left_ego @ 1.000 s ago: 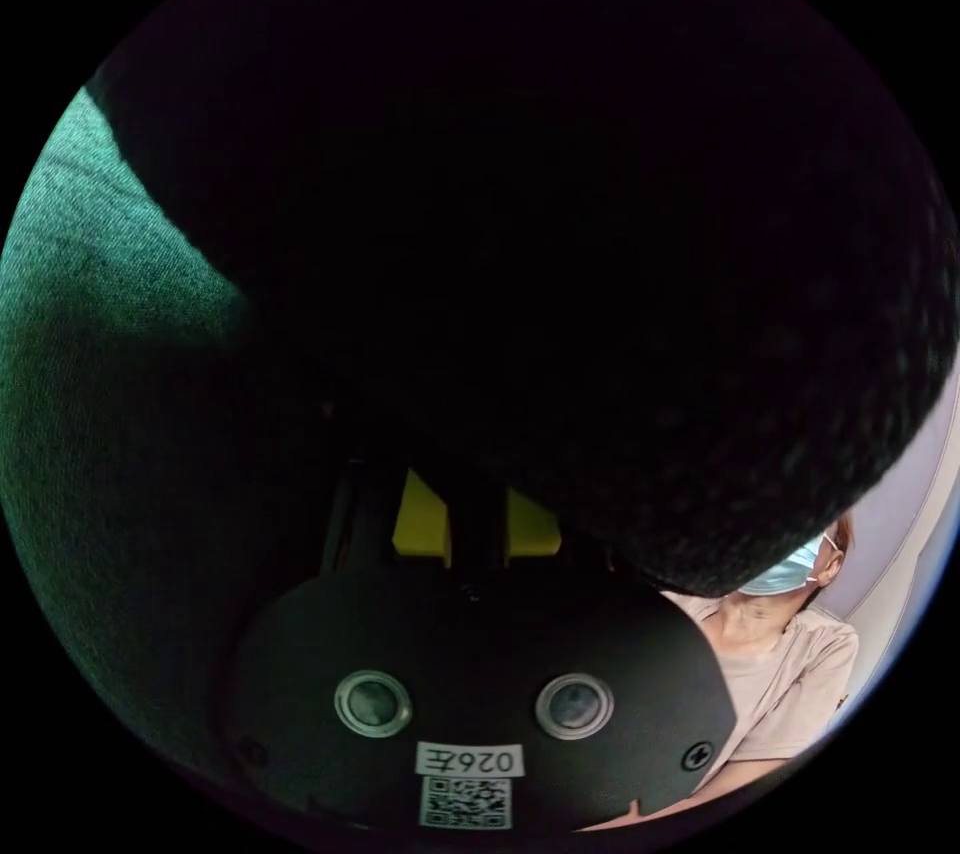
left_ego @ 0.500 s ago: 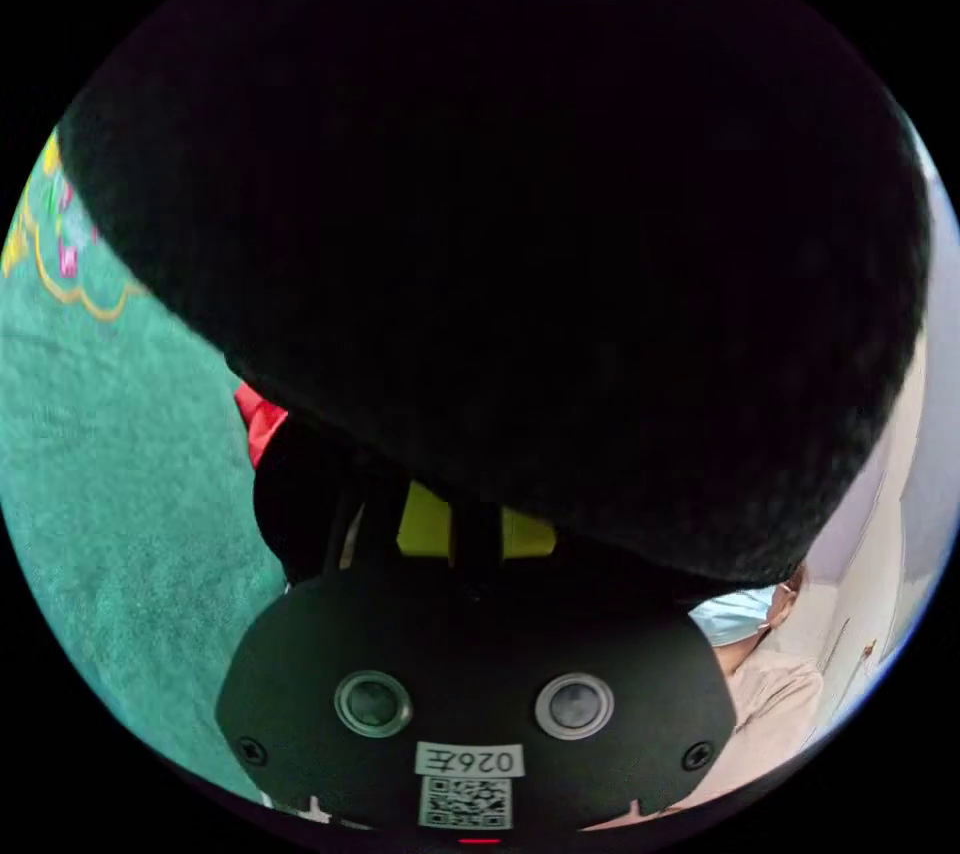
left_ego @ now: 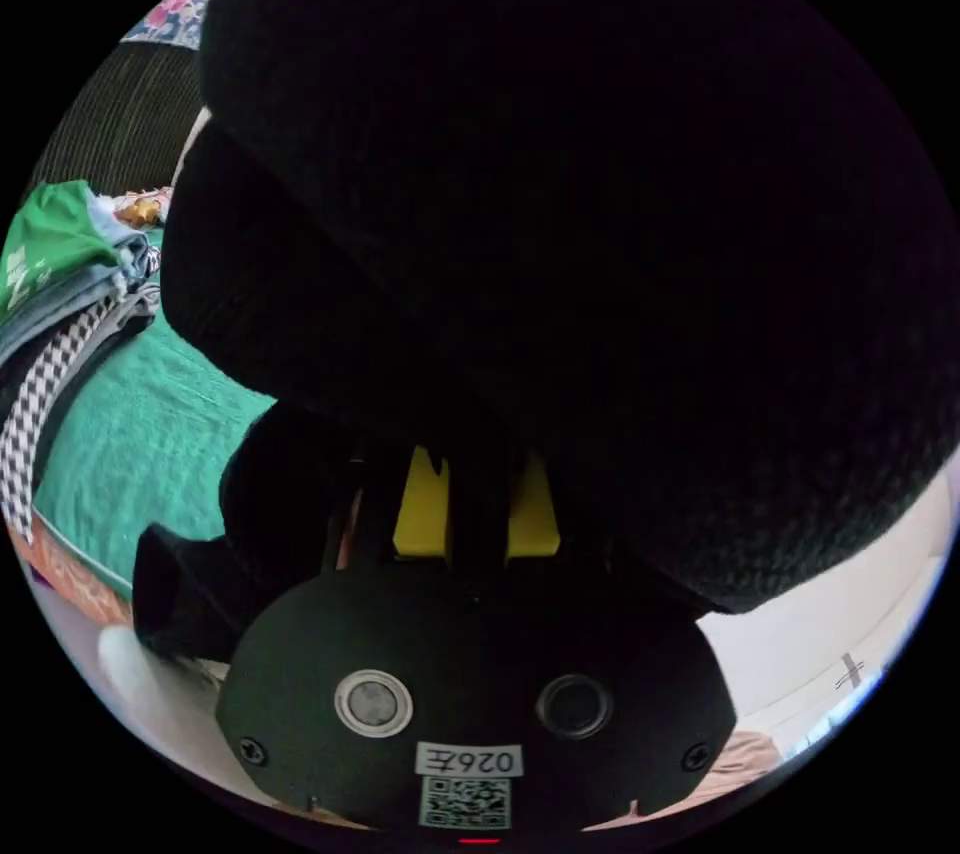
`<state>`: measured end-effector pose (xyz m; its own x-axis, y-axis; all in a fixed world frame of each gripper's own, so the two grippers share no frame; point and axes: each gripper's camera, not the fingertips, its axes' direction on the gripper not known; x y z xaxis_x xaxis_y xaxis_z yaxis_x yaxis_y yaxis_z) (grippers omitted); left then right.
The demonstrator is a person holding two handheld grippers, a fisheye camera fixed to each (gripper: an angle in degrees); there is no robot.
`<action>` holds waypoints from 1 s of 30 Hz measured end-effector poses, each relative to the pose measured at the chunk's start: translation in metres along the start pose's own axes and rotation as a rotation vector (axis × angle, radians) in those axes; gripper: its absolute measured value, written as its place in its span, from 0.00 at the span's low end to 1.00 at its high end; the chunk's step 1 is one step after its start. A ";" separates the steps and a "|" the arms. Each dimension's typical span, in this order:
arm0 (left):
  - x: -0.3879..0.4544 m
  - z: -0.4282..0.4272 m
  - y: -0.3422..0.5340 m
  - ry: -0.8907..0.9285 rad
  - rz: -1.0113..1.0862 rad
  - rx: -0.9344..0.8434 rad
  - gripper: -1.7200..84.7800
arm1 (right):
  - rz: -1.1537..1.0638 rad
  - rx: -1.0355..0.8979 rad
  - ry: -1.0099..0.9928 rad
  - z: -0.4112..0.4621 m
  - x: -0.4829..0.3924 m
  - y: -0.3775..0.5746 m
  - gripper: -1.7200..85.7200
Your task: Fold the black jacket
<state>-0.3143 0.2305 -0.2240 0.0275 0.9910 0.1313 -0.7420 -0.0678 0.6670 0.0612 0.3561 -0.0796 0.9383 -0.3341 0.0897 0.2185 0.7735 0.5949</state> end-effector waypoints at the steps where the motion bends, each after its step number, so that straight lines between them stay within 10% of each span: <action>1: -0.022 0.067 -0.029 0.029 -0.005 -0.177 0.09 | 0.011 -0.017 0.042 0.008 0.014 0.005 0.01; 3: -0.064 0.146 -0.048 0.102 -0.121 -0.387 0.09 | 0.067 -0.130 0.159 0.033 0.079 0.023 0.01; 12: -0.095 0.131 -0.035 0.470 0.070 -0.211 0.02 | 0.245 -0.129 -0.289 0.012 0.232 0.031 0.01; 18: -0.121 0.095 -0.037 0.339 0.167 -0.026 0.04 | 0.289 -0.190 -0.344 0.038 0.267 0.024 0.01; 23: -0.089 0.167 -0.045 0.091 0.314 -0.210 0.18 | 0.395 -0.157 -0.528 0.037 0.305 0.017 0.05; 30: -0.058 0.199 -0.035 0.206 0.194 -0.165 0.12 | 0.502 -0.147 -0.761 0.029 0.365 0.008 0.10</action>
<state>-0.1563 0.1523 -0.1087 -0.2489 0.9650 0.0822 -0.8193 -0.2550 0.5136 0.3972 0.2247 -0.0191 0.5143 -0.1647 0.8416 -0.0856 0.9666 0.2414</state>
